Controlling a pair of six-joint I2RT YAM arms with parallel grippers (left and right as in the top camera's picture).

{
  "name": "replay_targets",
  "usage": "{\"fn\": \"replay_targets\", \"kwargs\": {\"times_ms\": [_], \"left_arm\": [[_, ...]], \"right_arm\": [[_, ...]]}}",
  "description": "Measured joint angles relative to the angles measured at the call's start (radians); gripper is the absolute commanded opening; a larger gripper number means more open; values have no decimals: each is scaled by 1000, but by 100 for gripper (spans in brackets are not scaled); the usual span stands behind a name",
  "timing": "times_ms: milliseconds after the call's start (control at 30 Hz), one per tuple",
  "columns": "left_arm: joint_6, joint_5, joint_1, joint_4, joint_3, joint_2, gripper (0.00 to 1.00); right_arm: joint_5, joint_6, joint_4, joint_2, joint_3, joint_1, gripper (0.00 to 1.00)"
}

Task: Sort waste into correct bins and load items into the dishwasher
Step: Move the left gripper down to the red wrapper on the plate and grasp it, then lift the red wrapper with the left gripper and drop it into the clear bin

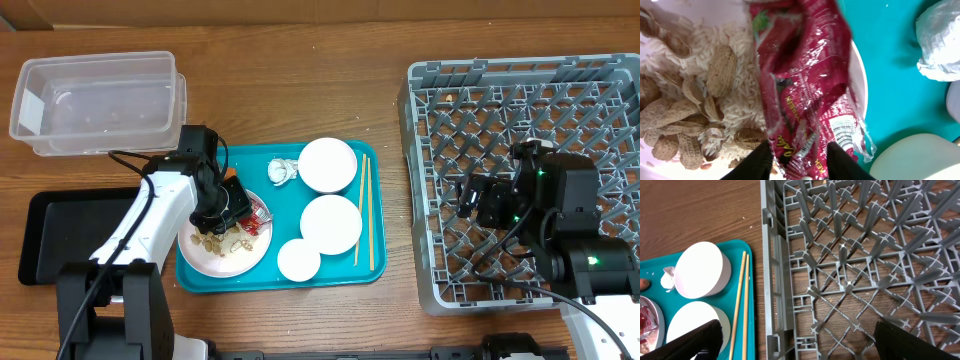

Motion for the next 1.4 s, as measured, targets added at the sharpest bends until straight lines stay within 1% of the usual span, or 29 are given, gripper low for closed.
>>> {"fn": "replay_targets", "kwargs": {"times_ms": [67,200,233,300,400,467,500,533,800,1100,1300,1400], "left_arm": [[0,0,0,0,0,0,23],[0,0,0,0,0,0,15],[0,0,0,0,0,0,10],[1,0,0,0,0,0,5],[0,0,0,0,0,0,6],[0,0,0,0,0,0,13],[0,0,0,-1,0,0,25],[-2,0,0,-2,0,0,33],[0,0,0,-51,0,0,33],[0,0,0,15,-1,5,31],[0,0,0,16,-2,42,31],[-1,0,-1,17,-2,54,28]], "right_arm": [[0,1,0,0,0,0,100],[0,0,0,0,0,0,100],[0,0,0,0,0,0,100],[0,0,0,0,0,0,100],[0,0,0,0,0,0,100],[0,0,0,0,0,0,100],[0,0,0,0,0,0,100],[0,0,0,0,0,0,100],[0,1,0,0,0,0,100],[0,0,0,0,0,0,100],[0,0,0,0,0,0,100],[0,0,0,0,0,0,100]]}}
